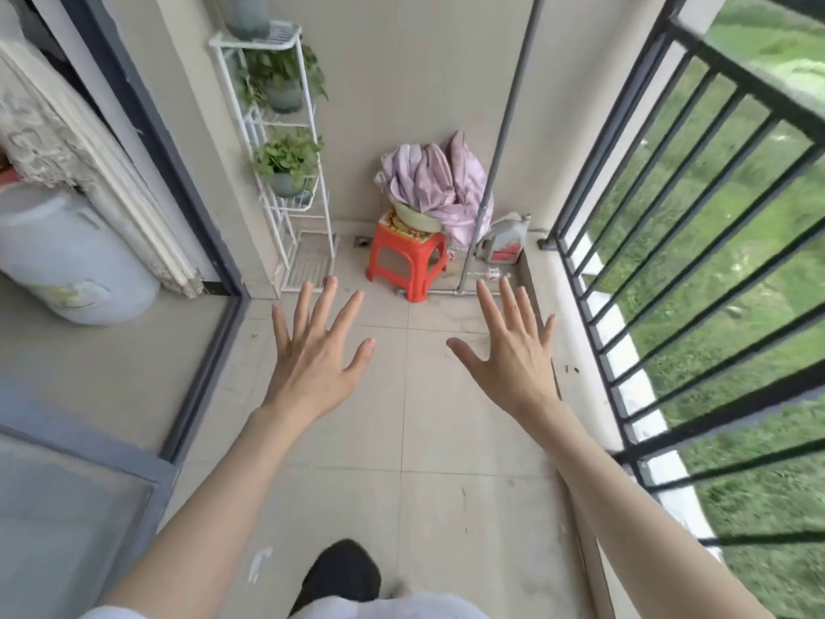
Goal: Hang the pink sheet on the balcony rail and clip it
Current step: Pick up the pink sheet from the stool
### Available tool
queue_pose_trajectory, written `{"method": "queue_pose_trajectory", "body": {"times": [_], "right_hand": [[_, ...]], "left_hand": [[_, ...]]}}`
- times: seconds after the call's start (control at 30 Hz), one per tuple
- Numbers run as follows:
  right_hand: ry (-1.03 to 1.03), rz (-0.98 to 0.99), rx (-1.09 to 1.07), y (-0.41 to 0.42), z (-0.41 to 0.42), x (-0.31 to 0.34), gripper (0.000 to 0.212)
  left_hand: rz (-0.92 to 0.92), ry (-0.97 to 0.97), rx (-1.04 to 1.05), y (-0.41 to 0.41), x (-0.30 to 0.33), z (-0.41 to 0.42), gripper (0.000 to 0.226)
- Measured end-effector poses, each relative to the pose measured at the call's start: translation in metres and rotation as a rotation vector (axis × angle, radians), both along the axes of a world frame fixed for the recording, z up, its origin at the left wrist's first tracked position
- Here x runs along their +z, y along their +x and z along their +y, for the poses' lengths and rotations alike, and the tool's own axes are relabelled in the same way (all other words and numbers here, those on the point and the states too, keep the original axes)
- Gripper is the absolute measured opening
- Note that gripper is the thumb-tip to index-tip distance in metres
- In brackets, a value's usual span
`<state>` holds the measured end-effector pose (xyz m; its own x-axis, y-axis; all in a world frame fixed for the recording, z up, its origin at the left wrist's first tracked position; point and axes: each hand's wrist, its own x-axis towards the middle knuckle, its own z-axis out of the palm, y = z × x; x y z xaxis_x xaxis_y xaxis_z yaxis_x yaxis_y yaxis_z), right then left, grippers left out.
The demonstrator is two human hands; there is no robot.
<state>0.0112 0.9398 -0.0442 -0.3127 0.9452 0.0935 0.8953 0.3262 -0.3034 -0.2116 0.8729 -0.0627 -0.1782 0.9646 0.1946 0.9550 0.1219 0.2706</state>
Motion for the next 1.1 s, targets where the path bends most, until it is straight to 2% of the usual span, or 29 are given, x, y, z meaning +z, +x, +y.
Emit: {"method": "queue_pose_trajectory", "body": {"times": [0.33,0.53,0.7,0.9,1.1], "right_hand": [[-0.019,-0.033,-0.017,-0.089,0.218,-0.029,0.078],[-0.017,-0.010,-0.047,-0.152,0.350,-0.014,0.076],[-0.022,-0.007,-0.095,-0.179,0.438,-0.017,0.078],[-0.103,-0.037,-0.117,-0.201,0.539,-0.055,0.078],[-0.171,-0.020,-0.160,-0.210,0.667,-0.090,0.079]], "left_hand": [[-0.066,-0.092,-0.028,-0.088,-0.038,0.214,0.077],[-0.044,-0.043,-0.061,-0.161,-0.014,0.367,0.078],[-0.037,-0.051,-0.144,-0.187,-0.016,0.457,0.074],[-0.064,-0.197,-0.160,-0.215,-0.057,0.552,0.080],[-0.036,-0.334,-0.194,-0.229,-0.076,0.693,0.087]]}}
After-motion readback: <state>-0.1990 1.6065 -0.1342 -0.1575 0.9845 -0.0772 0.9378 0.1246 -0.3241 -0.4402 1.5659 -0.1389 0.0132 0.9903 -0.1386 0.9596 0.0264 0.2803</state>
